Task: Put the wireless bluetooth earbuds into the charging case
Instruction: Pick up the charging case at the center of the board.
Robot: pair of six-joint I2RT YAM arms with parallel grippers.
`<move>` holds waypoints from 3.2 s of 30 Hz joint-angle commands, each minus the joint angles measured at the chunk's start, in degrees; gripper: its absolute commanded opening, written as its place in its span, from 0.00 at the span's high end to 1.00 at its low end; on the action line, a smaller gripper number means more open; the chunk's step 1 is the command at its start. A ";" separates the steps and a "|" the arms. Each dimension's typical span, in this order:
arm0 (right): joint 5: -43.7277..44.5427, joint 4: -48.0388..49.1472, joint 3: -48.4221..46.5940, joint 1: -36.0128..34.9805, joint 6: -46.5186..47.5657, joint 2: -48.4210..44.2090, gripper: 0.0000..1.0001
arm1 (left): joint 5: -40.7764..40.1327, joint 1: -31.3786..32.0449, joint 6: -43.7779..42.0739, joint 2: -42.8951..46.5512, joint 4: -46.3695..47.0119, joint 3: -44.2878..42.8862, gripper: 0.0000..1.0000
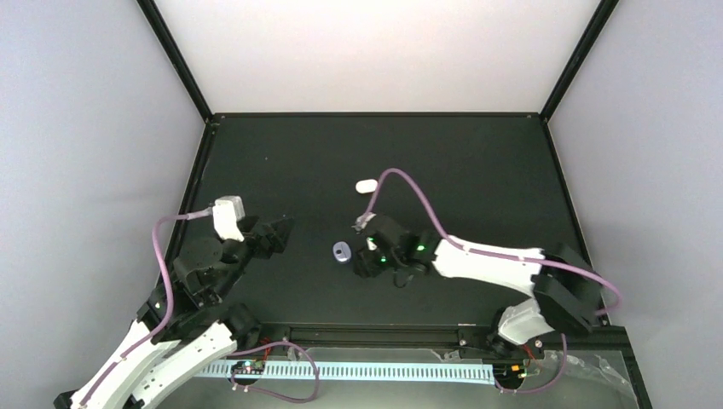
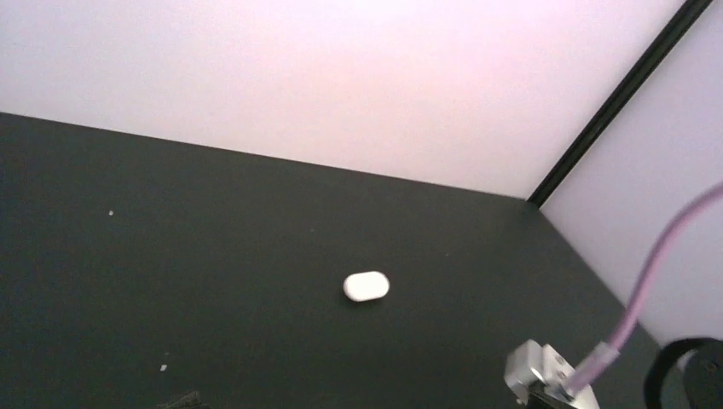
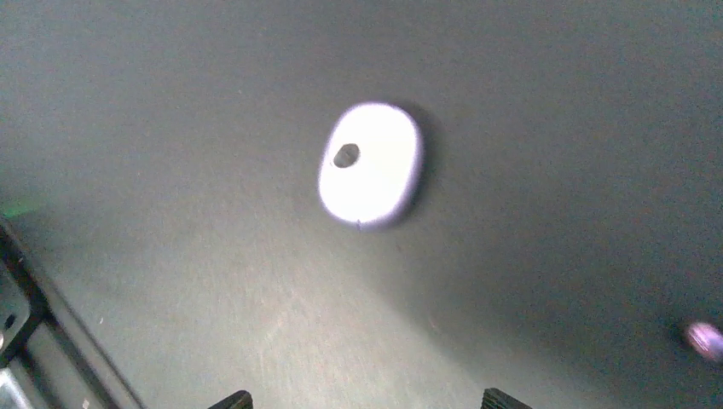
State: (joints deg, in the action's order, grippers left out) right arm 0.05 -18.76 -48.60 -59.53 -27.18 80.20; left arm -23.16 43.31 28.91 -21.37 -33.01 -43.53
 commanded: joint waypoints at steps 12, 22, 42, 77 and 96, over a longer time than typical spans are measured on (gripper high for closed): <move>9.25 -1.23 -23.32 -2.74 -0.17 29.19 0.20 | -3.72 -0.23 -7.11 3.16 -5.19 3.36 0.01; 12.39 -3.53 -26.15 -2.81 0.60 34.05 0.37 | -5.56 -0.24 -6.15 4.23 -5.31 4.15 0.01; 8.07 1.10 -1.47 -4.43 21.39 -7.60 0.72 | 12.96 -0.24 -6.08 2.06 5.17 6.46 0.01; 23.58 -6.12 4.92 -12.19 50.11 -39.93 0.74 | 53.63 6.28 0.43 -40.09 35.69 -4.23 0.26; 24.21 -4.19 3.77 -15.26 50.52 -37.15 0.75 | 54.85 7.68 1.22 -45.85 37.15 -6.31 0.52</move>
State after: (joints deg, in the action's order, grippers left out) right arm 22.37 -25.19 -43.90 -74.28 22.46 42.81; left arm 30.30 50.43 30.15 -66.17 2.83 -47.64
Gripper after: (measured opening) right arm 0.432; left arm 0.490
